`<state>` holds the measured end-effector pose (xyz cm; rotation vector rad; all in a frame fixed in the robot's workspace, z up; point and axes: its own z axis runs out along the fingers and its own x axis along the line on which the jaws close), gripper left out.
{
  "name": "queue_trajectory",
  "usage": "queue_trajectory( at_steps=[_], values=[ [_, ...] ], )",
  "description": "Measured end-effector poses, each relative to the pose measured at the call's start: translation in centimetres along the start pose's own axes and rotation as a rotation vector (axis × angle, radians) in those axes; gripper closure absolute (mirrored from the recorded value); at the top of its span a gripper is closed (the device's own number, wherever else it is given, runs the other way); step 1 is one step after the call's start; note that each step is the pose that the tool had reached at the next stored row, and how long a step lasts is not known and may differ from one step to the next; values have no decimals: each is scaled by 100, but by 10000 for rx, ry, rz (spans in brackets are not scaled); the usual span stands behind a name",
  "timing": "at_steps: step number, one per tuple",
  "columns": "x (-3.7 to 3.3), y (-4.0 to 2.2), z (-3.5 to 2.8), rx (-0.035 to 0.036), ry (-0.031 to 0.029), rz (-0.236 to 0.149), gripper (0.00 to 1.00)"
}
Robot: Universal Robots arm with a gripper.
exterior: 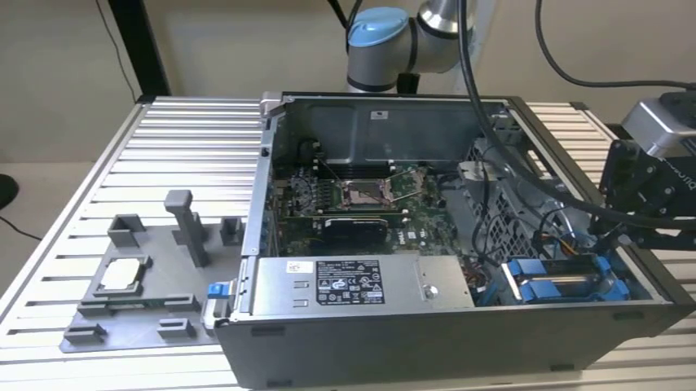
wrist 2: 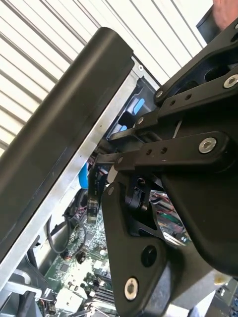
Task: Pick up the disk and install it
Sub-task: 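Insert the second disk wire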
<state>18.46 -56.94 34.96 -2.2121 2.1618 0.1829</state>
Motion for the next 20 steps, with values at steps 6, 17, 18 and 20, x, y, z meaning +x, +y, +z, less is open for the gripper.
queue_trajectory(
  at_steps=[6, 17, 18, 20],
  values=[
    [0, 1, 2, 0, -1, 0, 100],
    [-12, 316, -38, 19, 0, 6, 100],
    [-14, 353, -41, 26, 0, 6, 100],
    [-16, 423, -43, 47, 0, 2, 100]
  ],
)
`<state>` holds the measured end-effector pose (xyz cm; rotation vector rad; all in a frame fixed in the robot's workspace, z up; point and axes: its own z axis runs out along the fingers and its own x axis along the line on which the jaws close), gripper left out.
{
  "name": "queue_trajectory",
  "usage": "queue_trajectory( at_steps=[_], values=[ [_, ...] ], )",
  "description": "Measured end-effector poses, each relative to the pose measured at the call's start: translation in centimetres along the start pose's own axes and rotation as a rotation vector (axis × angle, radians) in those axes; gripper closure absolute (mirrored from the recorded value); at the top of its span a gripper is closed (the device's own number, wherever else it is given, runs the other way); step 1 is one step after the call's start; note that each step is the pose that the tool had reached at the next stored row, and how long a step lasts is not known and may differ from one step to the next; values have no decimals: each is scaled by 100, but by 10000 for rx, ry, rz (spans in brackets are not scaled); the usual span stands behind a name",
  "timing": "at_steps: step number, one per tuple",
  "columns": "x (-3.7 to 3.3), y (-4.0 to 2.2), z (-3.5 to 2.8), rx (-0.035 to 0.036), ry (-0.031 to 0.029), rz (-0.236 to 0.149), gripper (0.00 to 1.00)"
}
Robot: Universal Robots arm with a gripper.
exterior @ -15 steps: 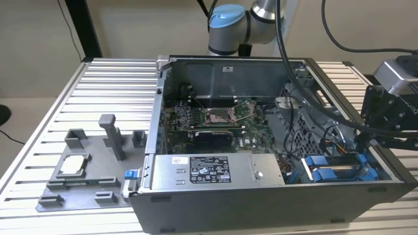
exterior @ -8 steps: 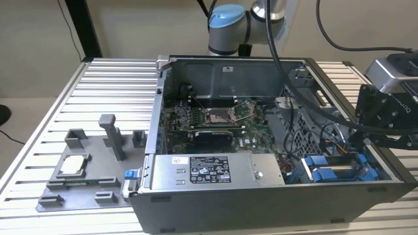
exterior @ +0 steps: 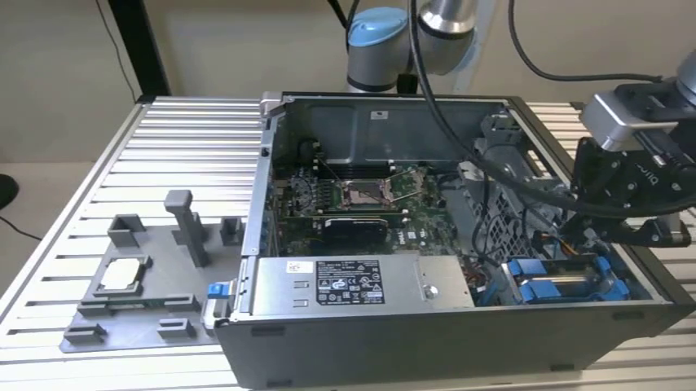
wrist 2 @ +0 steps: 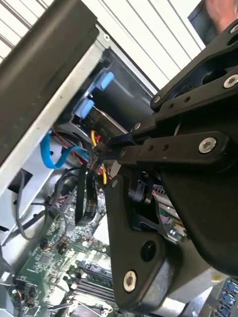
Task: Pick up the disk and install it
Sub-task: 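Insert the second disk wire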
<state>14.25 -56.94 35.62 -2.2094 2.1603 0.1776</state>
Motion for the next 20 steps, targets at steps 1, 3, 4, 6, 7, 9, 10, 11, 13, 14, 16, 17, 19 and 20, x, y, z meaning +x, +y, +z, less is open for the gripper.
queue_trajectory(
  at_steps=[1, 3, 4, 6, 7, 9, 10, 11, 13, 14, 16, 17, 19, 20],
  values=[
    [-1, 35, 0, 14, 0, -1, 100],
    [-2, 105, 3, 68, 2, -7, 100],
    [-3, 139, 4, 112, 3, -13, 100],
    [-4, 202, 7, 262, 7, -29, 100],
    [-5, 229, 9, 354, 8, -39, 100],
    [-6, 286, 11, 501, 13, -57, 100],
    [-6, 319, 13, 565, 14, -63, 100],
    [-4, 349, 15, 621, 15, -70, 100],
    [9, 380, 14, 673, 18, -75, 100],
    [12, 380, 14, 675, 19, -76, 100],
    [24, 379, 17, 707, 16, -82, 100],
    [31, 380, 20, 737, 14, -85, 100],
    [55, 381, 21, 825, 7, -95, 100],
    [68, 380, 22, 870, 4, -101, 100]
  ],
)
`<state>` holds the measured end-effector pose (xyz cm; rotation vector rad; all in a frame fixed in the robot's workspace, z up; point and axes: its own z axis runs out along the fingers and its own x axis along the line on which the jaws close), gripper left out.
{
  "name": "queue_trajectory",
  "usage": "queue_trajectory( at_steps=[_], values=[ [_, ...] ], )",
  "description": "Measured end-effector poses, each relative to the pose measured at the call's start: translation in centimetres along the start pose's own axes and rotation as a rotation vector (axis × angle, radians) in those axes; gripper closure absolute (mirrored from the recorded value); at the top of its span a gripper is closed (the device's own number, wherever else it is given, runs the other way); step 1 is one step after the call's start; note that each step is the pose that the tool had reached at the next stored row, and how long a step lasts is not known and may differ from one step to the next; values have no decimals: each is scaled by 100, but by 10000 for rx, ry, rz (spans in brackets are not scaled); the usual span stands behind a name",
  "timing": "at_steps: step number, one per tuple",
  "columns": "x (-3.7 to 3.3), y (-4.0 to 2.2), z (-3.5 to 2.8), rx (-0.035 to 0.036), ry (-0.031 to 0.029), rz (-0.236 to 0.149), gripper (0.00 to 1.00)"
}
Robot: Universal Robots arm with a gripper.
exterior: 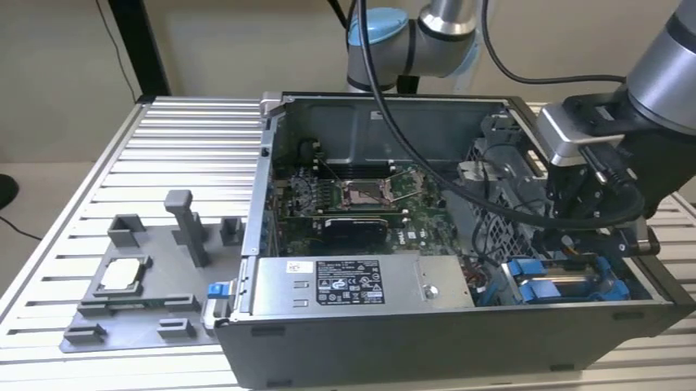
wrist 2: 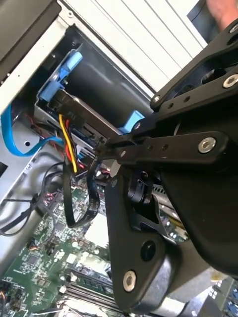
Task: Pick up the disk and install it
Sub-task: 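Insert the second disk wire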
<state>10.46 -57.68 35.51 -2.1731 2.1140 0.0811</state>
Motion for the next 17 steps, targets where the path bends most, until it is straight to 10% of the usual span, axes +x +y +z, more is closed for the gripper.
queue_trajectory(
  at_steps=[17],
  values=[
    [65, -5, 82, 188, -4, -28, 100]
  ],
)
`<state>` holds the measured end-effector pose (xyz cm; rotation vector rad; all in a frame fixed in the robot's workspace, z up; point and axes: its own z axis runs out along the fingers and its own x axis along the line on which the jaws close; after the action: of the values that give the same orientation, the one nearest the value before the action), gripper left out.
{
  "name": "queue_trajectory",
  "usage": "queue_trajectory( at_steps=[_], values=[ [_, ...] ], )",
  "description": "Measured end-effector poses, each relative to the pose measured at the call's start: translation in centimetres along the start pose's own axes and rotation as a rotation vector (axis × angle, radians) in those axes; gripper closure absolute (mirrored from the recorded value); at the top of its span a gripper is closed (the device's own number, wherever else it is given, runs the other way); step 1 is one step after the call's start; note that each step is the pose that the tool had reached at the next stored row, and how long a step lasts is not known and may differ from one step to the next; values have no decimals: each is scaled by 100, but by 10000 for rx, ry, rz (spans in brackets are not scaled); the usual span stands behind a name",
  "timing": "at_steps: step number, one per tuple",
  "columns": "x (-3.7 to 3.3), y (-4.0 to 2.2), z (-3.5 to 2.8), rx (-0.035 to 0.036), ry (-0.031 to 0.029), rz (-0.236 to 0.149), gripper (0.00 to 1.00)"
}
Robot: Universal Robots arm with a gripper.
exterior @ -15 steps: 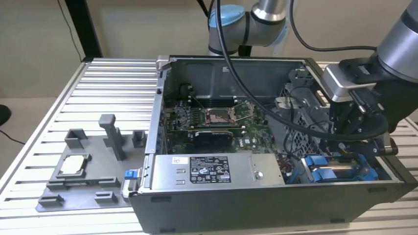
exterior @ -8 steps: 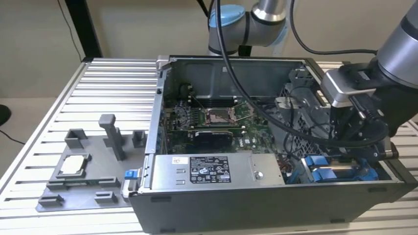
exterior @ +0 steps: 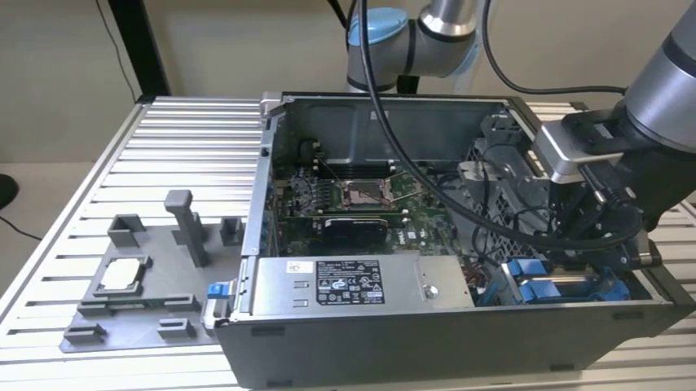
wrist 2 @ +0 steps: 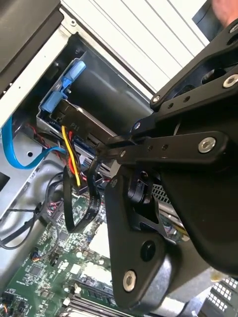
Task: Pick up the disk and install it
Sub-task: 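Insert the second disk wire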
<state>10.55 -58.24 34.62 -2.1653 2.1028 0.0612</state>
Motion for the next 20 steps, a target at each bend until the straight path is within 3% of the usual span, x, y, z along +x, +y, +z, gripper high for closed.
queue_trajectory(
  at_steps=[3, 11, 17, 20],
  values=[
    [0, -1, 0, 6, 0, 0, 100],
    [5, -1, 20, 99, 1, -11, 100],
    [5, -1, 21, 117, 1, -15, 100],
    [6, -1, 26, 272, 0, -34, 100]
  ],
)
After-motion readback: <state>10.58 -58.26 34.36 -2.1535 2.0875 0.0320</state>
